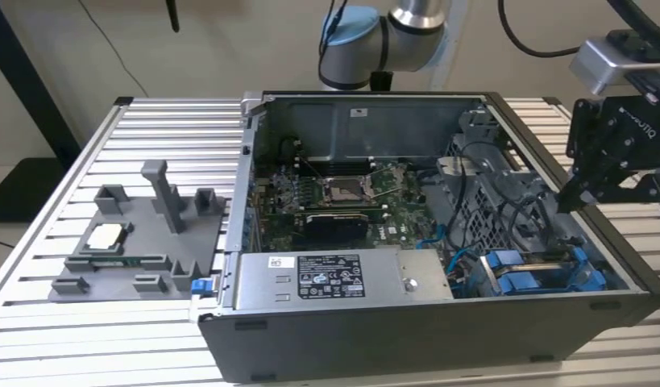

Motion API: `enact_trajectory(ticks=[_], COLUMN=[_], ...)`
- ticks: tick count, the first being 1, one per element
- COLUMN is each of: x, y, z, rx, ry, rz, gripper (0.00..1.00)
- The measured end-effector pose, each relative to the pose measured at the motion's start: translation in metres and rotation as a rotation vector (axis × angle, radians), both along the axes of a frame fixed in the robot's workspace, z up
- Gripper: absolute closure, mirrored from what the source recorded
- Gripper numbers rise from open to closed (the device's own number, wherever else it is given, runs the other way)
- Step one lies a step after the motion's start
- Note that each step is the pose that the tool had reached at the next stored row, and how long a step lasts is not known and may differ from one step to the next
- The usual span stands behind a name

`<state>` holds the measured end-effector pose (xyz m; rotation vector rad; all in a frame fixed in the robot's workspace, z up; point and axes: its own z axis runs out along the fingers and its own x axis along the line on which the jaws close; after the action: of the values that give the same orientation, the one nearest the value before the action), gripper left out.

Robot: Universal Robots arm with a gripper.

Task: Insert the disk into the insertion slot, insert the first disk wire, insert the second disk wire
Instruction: 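Insert the second disk wire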

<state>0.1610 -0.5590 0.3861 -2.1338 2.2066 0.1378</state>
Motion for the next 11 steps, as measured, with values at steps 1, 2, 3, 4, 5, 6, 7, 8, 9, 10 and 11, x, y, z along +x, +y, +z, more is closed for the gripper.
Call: enact_trajectory(ticks=[1,2,3,4,5,6,7,8,9,10,11], x=[-0.004,-0.008,-0.011,-0.013,-0.016,-0.019,-0.021,-0.023,-0.025,-0.026,-0.028], y=[-0.0001,-0.0002,-0.0003,-0.0006,-0.0009,-0.0014,-0.0018,-0.0022,-0.0028,-0.0032,-0.0036], z=[0.0001,0.0003,0.0003,0.0006,0.0008,0.0011,0.0013,0.0015,0.0018,0.0020,0.0020], rx=[-0.0001,-0.0001,0.0000,-0.0002,-0.0002,-0.0002,-0.0001,0.0000,-0.0001,-0.0003,-0.0002], ry=[0.0000,0.0000,0.0000,0.0000,0.0000,0.0000,0.0000,0.0000,0.0000,0.0000,0.0000], rz=[0.000,0.000,0.000,0.000,0.000,0.000,0.000,0.000,0.000,0.000,0.000], gripper=[0.84,0.84,0.84,0.84,0.84,0.84,0.84,0.84,0.84,0.84,0.84])
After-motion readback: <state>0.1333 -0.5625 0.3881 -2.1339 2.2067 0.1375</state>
